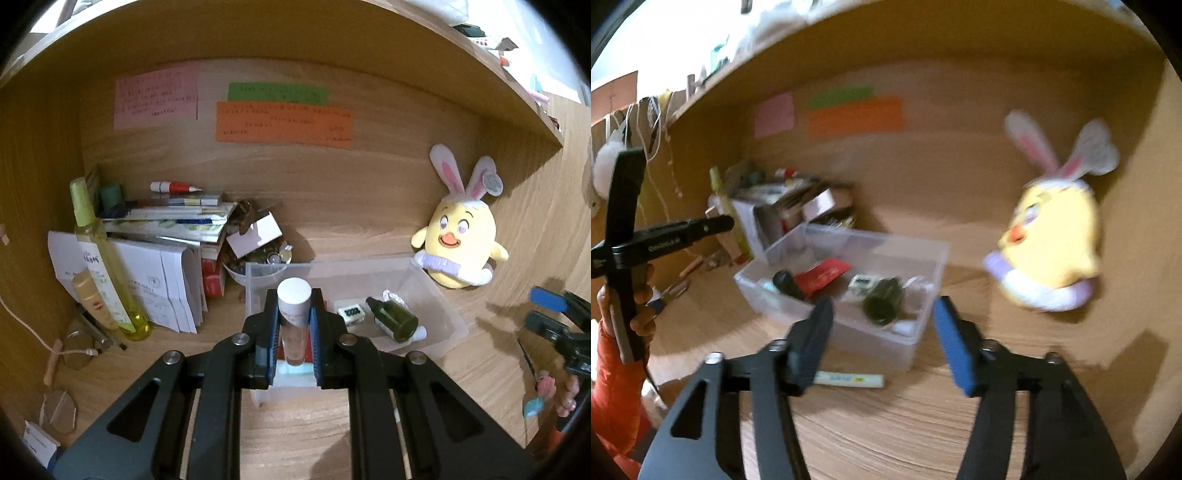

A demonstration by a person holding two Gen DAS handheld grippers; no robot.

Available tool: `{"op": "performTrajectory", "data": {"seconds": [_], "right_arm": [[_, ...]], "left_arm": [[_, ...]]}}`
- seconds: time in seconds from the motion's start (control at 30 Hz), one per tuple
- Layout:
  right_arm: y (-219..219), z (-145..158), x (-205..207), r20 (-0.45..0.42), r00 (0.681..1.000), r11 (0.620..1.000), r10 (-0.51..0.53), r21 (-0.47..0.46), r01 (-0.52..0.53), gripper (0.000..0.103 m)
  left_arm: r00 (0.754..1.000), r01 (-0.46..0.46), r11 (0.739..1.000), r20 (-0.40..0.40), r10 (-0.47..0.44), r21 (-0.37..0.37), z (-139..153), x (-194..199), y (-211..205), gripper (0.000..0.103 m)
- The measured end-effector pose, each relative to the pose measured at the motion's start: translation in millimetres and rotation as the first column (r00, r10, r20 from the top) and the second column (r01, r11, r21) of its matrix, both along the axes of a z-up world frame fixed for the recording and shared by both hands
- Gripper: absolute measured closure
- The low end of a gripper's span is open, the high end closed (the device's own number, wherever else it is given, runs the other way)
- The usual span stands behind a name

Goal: Organize objects
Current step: 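Carry the red-tipped tube over the bin while the right drops the teal block into it, then lower the red-tipped tube into the bin while the right gripper grasps the teal tape roll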

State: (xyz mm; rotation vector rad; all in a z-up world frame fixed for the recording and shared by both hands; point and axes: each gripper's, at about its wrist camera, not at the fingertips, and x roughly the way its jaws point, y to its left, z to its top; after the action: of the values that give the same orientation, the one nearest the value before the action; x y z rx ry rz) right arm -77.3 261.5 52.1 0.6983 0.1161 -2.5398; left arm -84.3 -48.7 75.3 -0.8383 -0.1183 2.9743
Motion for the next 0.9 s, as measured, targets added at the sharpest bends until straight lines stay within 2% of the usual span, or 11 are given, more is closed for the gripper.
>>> {"op": "performTrajectory", "data": {"seconds": [0.1,0.23,0.43,0.53,0.6,0.77,0.83,0.87,0.9], "right_arm": [[16.7,0.5,10.8,-0.008,0.997,0.996,-0.082,0.028,0.083,0.043],[41.2,-11.3,18.6,0.038,0.983,0.982,-0.181,0.061,0.178,0.043],[77.6,-43.1,46.6,0.149,0.938,0.95,-0.312,0.083,0.302,0.043],[90.9,-64.7,61.2,0.227,0.904,0.932,-0.363,0.092,0.351,0.043],[97.6,-76.6,69.5,0.271,0.883,0.924,-0.382,0.094,0.371,0.043],[101.0,-95.0,81.2,0.318,0.852,0.909,-0.417,0.125,0.398,0.043],[103.9,-101.8,83.6,0.345,0.839,0.906,-0.421,0.121,0.405,0.051],[105.8,-107.0,84.1,0.365,0.83,0.905,-0.422,0.12,0.407,0.06],[106.6,-110.1,84.4,0.377,0.825,0.906,-0.42,0.117,0.407,0.064]], "left_arm": [[1.0,0.002,1.0,0.007,-0.002,0.005,-0.2,-9.3,-2.0,0.089],[0.999,0.001,1.0,0.032,-0.002,0.009,-5.6,-24.8,-3.5,0.089],[0.996,0.004,1.0,0.092,-0.002,-0.013,-25.5,-51.1,-0.1,0.089],[0.992,0.005,1.0,0.125,-0.003,-0.017,-36.8,-63.7,2.5,0.089],[0.99,0.006,1.0,0.143,-0.003,-0.018,-44.0,-71.3,3.7,0.089],[0.982,0.02,1.0,0.19,-0.018,-0.01,-58.7,-85.9,4.7,0.089],[0.979,0.026,0.999,0.204,-0.021,-0.019,-63.1,-91.0,5.8,0.089],[0.978,0.029,0.999,0.208,-0.023,-0.024,-64.3,-92.8,6.3,0.089],[0.976,0.038,0.999,0.213,-0.032,-0.022,-65.6,-94.8,6.9,0.089]]}}
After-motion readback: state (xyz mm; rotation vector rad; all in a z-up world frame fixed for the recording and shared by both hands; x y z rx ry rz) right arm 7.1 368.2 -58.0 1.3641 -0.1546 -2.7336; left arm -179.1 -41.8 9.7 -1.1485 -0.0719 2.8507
